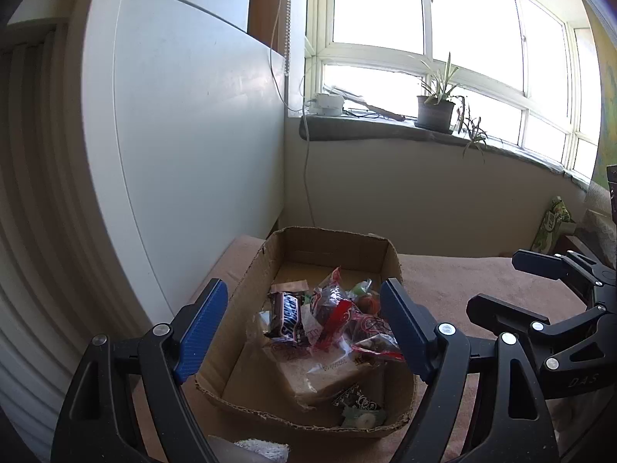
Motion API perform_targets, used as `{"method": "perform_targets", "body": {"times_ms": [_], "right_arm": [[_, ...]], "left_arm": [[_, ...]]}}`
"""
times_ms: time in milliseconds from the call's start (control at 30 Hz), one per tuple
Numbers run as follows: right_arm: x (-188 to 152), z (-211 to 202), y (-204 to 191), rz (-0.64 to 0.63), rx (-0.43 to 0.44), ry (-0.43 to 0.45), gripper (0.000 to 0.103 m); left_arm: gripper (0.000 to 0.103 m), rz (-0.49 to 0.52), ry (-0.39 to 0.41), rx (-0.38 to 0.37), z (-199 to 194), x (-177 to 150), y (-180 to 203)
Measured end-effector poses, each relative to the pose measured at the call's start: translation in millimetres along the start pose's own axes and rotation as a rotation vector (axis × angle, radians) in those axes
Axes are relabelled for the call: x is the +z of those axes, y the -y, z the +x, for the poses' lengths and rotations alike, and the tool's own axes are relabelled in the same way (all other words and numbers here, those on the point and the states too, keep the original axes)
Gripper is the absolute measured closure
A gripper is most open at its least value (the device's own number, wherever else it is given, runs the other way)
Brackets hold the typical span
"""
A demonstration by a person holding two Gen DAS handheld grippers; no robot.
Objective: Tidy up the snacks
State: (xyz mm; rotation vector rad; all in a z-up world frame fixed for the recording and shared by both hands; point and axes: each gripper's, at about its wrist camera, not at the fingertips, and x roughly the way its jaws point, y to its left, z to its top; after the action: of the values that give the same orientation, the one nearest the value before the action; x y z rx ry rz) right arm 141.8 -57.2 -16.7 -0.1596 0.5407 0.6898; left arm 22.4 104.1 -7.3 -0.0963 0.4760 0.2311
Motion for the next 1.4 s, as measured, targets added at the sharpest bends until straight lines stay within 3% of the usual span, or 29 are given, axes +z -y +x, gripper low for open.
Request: {"method": "perform_targets", "body": {"times_ms": [300,1400], "right_arm": [[-6,-15,-4,-0.012,-0.008,0.030,0.002],[-11,-8,1,-0.020,-0.006,0.004,0.002]], "left_arm": [[0.021,0.007,-0.008,0.010,-5,-11,4],[0.021,-0.010,-0.006,-0.008,-8,-11,1]]}}
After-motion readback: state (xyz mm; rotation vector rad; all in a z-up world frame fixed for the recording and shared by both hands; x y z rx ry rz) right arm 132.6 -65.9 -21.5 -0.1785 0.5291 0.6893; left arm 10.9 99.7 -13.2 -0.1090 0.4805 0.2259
